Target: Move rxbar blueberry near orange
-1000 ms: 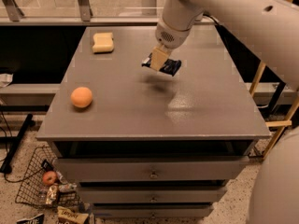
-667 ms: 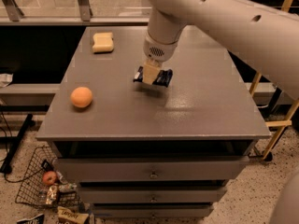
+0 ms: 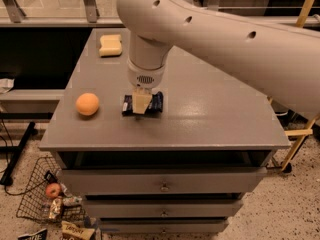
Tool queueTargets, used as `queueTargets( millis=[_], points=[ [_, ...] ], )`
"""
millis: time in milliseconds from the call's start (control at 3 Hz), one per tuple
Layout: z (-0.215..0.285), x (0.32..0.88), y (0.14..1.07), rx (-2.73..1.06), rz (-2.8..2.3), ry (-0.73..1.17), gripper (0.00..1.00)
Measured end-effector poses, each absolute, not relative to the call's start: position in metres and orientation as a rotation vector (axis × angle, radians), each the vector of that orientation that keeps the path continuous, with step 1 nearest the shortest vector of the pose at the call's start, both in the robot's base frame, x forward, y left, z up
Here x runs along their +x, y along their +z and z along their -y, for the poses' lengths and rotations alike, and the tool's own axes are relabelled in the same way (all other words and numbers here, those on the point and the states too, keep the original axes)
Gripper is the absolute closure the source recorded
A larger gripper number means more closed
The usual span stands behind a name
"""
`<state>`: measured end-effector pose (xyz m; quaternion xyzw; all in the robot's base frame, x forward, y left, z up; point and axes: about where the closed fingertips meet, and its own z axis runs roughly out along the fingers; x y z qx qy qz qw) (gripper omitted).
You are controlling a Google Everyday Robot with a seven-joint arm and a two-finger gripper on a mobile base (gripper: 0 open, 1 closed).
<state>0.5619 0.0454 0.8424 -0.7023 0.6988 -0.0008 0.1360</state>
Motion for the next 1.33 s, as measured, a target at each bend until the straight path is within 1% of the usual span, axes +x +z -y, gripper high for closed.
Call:
queueTargets(
  millis=[333,1000,1333],
  points=[
    [-0.064,0.548,0.841,-2.114,-1.945,0.032,1.0],
    [-0.087,0.548,0.839,-2.177,-1.866,0.101,1.0],
    [-0.087,0.547,0.839,-2.178,-1.865,0.099,0.82]
  ],
)
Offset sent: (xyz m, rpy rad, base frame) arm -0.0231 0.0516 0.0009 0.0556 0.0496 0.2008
